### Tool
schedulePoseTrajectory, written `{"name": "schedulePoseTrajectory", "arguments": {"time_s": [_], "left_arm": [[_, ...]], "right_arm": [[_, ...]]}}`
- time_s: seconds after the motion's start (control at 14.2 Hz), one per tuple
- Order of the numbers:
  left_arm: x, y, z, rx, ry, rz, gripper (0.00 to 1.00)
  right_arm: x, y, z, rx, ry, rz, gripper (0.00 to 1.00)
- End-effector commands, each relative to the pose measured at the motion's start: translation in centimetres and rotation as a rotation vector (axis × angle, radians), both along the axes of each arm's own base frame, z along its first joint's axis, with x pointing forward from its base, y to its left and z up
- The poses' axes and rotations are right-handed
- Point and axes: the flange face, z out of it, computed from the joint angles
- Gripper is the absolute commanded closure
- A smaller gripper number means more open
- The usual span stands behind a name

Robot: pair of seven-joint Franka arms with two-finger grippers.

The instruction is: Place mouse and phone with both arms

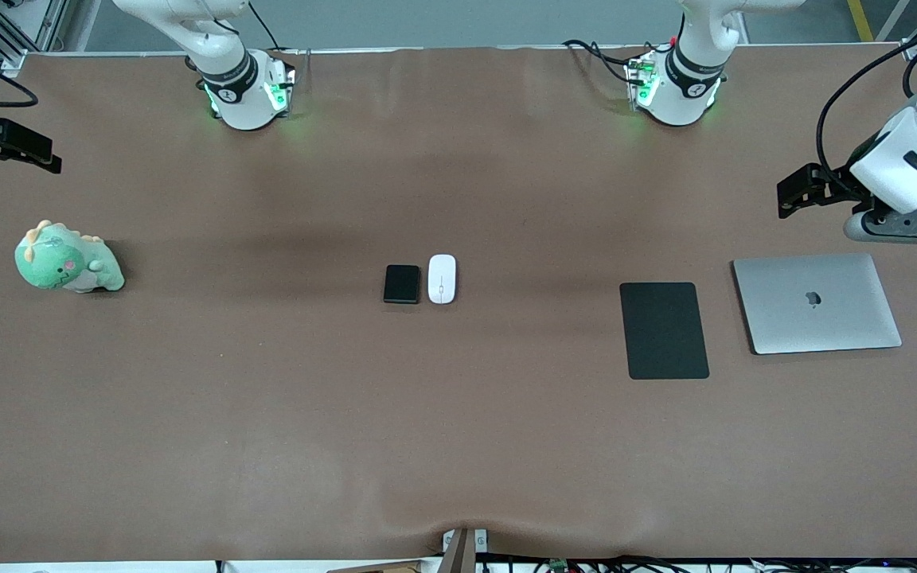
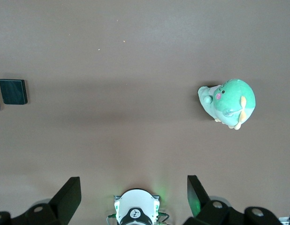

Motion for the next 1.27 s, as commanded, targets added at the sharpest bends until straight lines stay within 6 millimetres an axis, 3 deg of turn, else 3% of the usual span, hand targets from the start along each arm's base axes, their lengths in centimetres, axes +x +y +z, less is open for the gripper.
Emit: {"name": "schedulePoseTrajectory", "arguments": {"time_s": [0.0,0.42,0.64,0.85,1.06,1.2], "left_arm": [[-0.1,0.2,0.1,0.001,0.003,0.005,0.00],[-0.1,-0.1,0.0,-0.001,0.005,-0.004,0.00],[0.3,-1.6,-0.9,-0.007,0.018,0.018,0.00],[0.6,-4.8,-2.6,-0.115,0.070,0.124,0.00],[0.6,-9.2,-4.1,-0.128,0.087,0.121,0.00],[1.1,-10.3,-5.5,-0.122,0.100,0.148,0.00]], "right_arm": [[-0.3,0.1,0.1,-0.005,0.004,0.007,0.00],[-0.2,0.0,0.0,-0.005,0.005,0.005,0.00],[-0.2,0.0,-0.1,-0.005,0.007,0.005,0.00],[0.0,0.1,-0.1,-0.005,0.007,0.007,0.00],[0.0,0.1,-0.1,-0.003,0.005,0.006,0.00],[0.1,0.2,-0.2,-0.003,0.007,0.009,0.00]]}}
